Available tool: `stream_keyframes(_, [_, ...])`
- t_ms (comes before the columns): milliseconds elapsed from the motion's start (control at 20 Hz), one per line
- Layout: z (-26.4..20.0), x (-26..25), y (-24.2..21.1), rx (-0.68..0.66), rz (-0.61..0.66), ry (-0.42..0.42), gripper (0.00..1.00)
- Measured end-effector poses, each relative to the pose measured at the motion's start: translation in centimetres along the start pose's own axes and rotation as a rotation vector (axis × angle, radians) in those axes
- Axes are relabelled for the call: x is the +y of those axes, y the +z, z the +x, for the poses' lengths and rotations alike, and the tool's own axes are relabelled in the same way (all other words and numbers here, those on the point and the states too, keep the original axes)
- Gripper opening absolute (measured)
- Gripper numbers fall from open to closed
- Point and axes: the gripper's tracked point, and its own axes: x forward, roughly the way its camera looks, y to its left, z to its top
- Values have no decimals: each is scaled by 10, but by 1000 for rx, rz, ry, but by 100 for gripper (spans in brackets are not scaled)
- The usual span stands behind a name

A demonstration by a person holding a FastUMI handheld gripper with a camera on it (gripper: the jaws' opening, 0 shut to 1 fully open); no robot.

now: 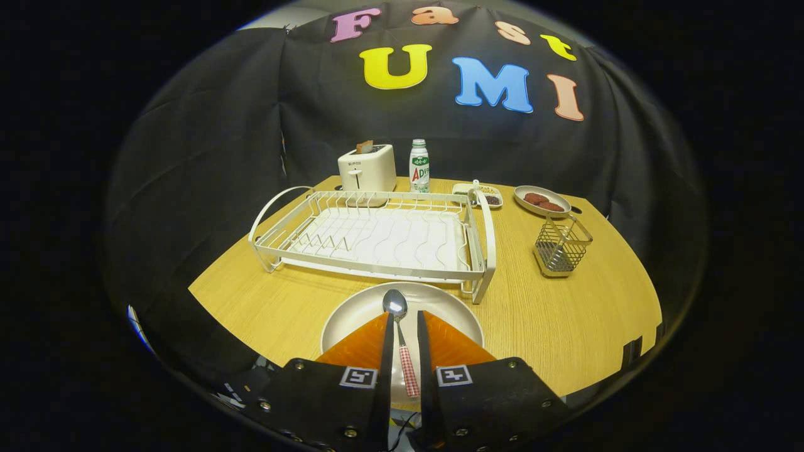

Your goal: Take the plate from the dish rack, then take the spoon from the basket and place it into the plate.

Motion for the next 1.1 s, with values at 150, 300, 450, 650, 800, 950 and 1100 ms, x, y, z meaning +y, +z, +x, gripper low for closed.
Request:
stream_keyframes(150, [-10, -4, 27, -69, -18, -13, 20])
stream_keyframes(300, [-25, -8, 63, -153, -25, -26, 20])
stream_keyframes(450, [-42, -13, 104, -249, -32, -38, 20])
stream_keyframes(650, [-62, -22, 156, -372, -45, -62, 21])
stream_keyframes(800, [-81, -31, 185, -431, -32, -88, 59])
stream_keyframes(950, [-91, -41, 206, -480, -20, -92, 59])
stream_keyframes(1100, [-102, -54, 224, -512, -25, -104, 64])
